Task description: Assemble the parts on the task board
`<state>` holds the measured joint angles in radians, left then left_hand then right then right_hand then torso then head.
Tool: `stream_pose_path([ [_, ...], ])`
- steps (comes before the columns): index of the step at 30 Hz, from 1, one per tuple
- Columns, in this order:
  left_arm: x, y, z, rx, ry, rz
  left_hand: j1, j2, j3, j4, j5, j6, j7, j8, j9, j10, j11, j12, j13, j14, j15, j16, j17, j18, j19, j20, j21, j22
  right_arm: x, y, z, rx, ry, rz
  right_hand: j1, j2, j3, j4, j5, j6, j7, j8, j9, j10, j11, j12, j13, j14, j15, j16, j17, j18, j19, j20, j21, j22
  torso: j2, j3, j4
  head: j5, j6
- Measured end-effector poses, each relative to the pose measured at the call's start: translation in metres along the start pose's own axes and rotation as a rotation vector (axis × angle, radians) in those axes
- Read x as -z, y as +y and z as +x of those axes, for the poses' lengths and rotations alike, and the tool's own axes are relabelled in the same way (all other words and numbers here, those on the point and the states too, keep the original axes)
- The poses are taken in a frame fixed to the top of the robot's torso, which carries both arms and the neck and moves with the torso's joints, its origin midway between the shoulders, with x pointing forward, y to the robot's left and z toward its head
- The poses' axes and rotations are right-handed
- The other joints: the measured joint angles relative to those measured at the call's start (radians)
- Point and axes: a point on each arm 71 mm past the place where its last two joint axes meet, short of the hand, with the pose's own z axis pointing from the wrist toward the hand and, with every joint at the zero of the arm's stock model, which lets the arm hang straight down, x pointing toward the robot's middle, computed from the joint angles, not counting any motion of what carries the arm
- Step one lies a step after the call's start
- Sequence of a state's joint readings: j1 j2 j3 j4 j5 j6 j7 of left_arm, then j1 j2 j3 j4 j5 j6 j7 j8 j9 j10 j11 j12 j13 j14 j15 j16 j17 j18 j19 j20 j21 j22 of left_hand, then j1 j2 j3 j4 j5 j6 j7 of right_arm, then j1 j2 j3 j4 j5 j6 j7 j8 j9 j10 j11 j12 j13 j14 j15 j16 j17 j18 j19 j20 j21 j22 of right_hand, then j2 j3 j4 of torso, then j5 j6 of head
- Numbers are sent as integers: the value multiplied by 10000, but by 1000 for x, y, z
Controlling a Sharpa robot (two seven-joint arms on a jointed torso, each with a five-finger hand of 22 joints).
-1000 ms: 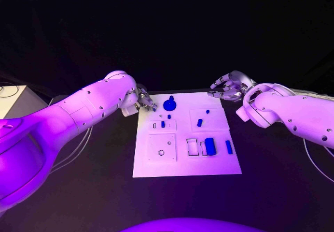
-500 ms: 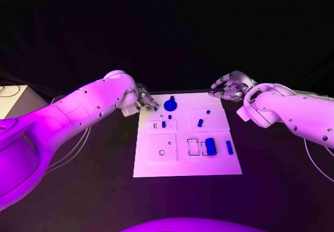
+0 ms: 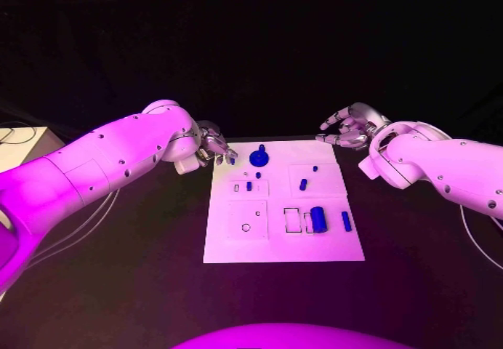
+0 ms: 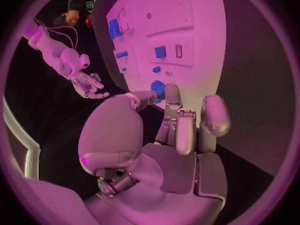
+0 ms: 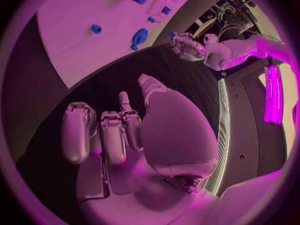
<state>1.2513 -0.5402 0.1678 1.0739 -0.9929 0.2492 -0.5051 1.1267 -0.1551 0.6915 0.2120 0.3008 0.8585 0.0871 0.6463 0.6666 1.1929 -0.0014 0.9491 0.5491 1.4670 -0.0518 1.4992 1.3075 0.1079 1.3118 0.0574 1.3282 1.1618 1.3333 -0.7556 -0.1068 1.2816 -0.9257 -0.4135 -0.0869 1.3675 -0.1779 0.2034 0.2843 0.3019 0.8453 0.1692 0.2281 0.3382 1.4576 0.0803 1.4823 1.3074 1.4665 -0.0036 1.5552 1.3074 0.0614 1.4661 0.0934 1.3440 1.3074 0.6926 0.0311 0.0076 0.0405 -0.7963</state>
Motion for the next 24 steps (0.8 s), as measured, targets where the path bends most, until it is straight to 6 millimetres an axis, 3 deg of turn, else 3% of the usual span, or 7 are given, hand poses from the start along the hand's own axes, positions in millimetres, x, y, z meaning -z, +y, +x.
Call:
stream_pose_path([
  [12,12,11,26,121,264,322,-39,-39,0,0,51,1,-2,2,7,0,2,-42,-89,0,0,0,0,1,-1,0,0,-3,2,-5,1,-19,33,104,0,0,0,0,0,0,0,0,0,0,0,0,0,0,0,0,0,1,0,0,0,8,-179,-76,68,8,-128],
  [13,12,12,28,152,286,337,-40,-40,0,0,51,1,-2,2,400,0,3,-43,-97,-1,0,0,0,0,-1,0,0,-9,2,-5,1,-20,35,109,0,0,0,0,0,0,0,0,0,0,0,0,0,0,0,0,0,1,0,0,0,8,-187,-79,74,9,-136],
  [15,13,15,34,231,341,363,-89,-88,0,0,51,21,-21,2,724,12,15,-43,-110,-1,1,0,0,1,-1,0,0,-15,2,-6,1,-25,43,121,0,0,0,0,0,0,0,0,0,0,0,0,0,0,0,0,0,1,0,0,0,7,-208,-89,80,12,-159],
  [24,10,27,58,598,639,343,-170,22,0,0,-39,33,-34,2,847,13,16,-165,-248,-1,1,-1,0,1,-1,0,-1,-82,3,-8,2,-41,79,166,0,0,0,0,0,0,0,0,0,0,0,0,0,0,0,0,0,0,0,0,0,6,-227,-119,86,-1,-192],
])
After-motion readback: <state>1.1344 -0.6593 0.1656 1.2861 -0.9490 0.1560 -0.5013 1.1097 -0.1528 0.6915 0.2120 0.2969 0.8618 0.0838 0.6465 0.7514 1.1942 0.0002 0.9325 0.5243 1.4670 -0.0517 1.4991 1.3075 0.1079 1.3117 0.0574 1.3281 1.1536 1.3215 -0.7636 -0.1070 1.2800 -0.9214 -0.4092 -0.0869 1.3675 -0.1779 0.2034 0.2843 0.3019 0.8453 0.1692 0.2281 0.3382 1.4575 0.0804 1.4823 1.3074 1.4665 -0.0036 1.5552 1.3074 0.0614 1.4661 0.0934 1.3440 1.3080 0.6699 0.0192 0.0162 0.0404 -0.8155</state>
